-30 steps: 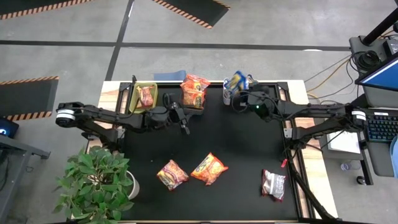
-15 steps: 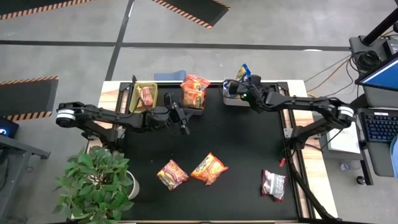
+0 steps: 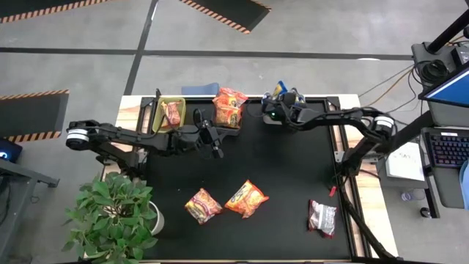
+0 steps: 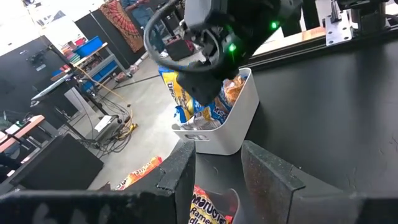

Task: Sort Maruchan noodles
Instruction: Put the blue noodle pack into the white bin

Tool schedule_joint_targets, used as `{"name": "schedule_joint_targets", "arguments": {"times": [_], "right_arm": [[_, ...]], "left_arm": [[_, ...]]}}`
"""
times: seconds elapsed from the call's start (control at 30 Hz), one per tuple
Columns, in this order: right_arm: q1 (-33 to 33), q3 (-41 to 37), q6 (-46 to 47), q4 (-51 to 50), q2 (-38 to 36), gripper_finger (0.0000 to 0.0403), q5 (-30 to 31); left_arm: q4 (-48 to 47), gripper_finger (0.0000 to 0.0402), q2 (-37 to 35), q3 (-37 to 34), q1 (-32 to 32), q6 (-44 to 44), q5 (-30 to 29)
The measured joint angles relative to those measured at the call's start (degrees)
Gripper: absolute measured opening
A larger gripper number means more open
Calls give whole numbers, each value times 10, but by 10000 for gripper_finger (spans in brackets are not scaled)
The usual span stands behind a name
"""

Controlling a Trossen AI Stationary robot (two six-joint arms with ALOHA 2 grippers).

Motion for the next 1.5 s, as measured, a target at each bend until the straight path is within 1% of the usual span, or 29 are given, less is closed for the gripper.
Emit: {"name": "schedule_joint_targets", "arguments": {"times": [0.2, 0.53, 0.77, 0.9, 1.0, 1.2, 1.37, 1.5], "right_arm": [[0, 4, 9, -3, 31, 47, 2], [-6, 5, 28, -11, 60, 47, 1], [-6, 5, 23, -16, 64, 47, -9], [-7, 4, 4, -21, 52, 49, -20], [-7, 2, -16, -28, 34, 64, -34], [-6, 1, -33, -26, -2, 112, -60], [-6, 1, -60, -23, -36, 152, -60], [-7, 1, -70, -20, -69, 169, -63]], "left_arm": [[1, 114, 0, 0, 0, 0, 0], [2, 114, 0, 0, 0, 0, 0], [2, 114, 0, 0, 0, 0, 0], [2, 114, 0, 0, 0, -2, 0], [2, 114, 0, 0, 0, -2, 0], [1, 114, 0, 0, 0, -2, 0], [1, 114, 0, 0, 0, -2, 0], [1, 114, 0, 0, 0, -2, 0]]}}
